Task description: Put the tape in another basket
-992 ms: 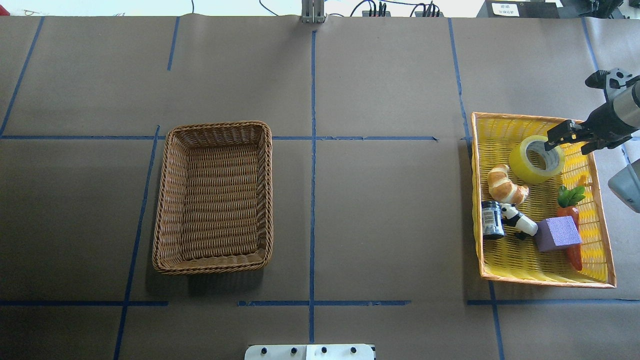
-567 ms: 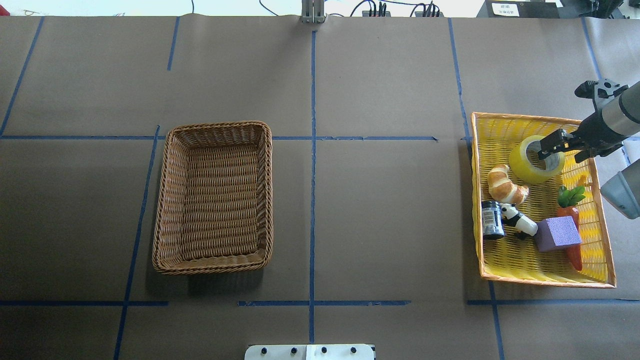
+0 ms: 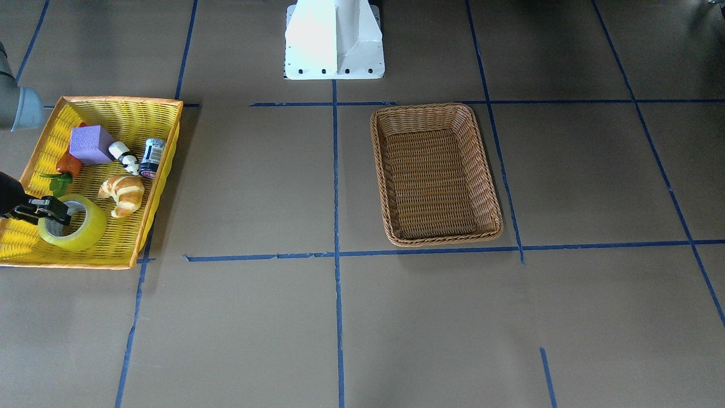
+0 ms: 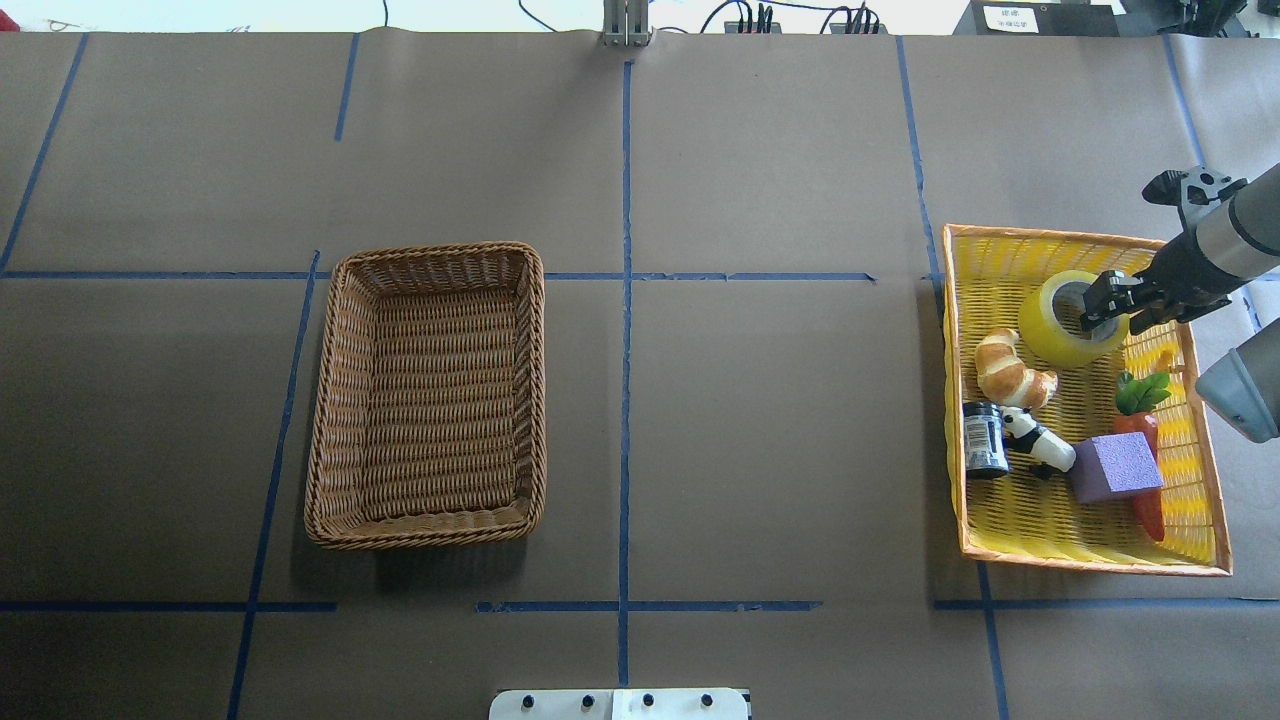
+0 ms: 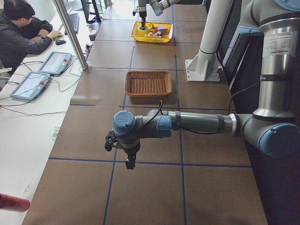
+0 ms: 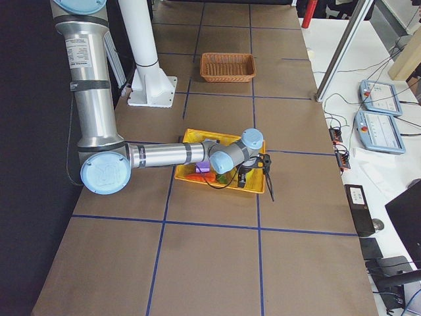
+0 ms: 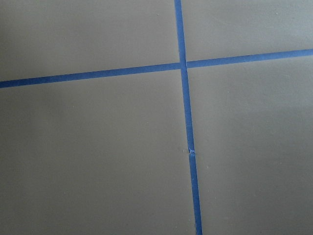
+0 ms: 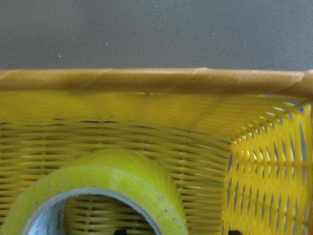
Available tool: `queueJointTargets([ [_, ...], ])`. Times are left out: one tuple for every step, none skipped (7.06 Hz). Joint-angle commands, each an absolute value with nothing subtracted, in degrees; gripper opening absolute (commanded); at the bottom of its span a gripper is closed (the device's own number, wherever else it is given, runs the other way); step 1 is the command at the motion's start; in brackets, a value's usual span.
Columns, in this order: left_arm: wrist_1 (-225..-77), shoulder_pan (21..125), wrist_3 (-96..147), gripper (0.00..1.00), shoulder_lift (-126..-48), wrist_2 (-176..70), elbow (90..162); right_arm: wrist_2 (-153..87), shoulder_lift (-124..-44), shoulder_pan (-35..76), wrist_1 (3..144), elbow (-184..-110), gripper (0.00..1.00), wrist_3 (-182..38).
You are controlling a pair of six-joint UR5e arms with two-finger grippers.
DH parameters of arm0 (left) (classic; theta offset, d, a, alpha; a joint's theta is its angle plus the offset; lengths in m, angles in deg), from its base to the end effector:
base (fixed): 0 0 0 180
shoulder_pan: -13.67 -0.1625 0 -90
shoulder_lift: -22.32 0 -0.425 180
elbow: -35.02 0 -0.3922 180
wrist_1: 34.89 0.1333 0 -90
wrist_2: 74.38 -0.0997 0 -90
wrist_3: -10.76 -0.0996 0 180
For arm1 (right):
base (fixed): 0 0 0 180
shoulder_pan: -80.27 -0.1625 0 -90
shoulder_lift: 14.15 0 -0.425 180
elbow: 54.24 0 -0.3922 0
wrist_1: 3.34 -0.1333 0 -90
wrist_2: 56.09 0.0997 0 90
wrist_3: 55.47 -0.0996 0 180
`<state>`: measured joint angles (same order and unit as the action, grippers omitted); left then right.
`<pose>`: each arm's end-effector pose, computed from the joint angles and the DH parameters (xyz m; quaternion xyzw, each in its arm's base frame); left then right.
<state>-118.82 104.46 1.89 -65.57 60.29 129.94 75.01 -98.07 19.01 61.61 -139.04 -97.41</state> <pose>-0.0698 -0.4707 0.6444 0.0058 0.3807 0.0544 0.9231 -0.2096 -0.5233 0.6030 -0.0265 -0.4006 0.0266 0.9155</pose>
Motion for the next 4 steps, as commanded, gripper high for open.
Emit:
queueJointTargets([
  [-118.8, 104.5, 2.0, 1.0, -65.7, 60.4, 129.9, 75.0, -98.1, 18.9, 61.5, -139.4, 0.0, -97.6],
  [-118.8, 104.5, 2.0, 1.0, -65.7, 60.4, 129.9, 75.1, -98.2, 18.6, 61.5, -141.2, 0.0, -97.6],
  [-118.8, 104.5, 2.0, 1.0, -65.8, 60.4, 129.9, 76.3, -98.3, 14.8, 61.6, -143.4, 0.0, -97.4],
  [-118.8, 104.5, 2.0, 1.0, -66.1, 60.4, 130.0, 79.1, -99.0, 10.4, 62.2, -147.2, 0.0, -97.4],
])
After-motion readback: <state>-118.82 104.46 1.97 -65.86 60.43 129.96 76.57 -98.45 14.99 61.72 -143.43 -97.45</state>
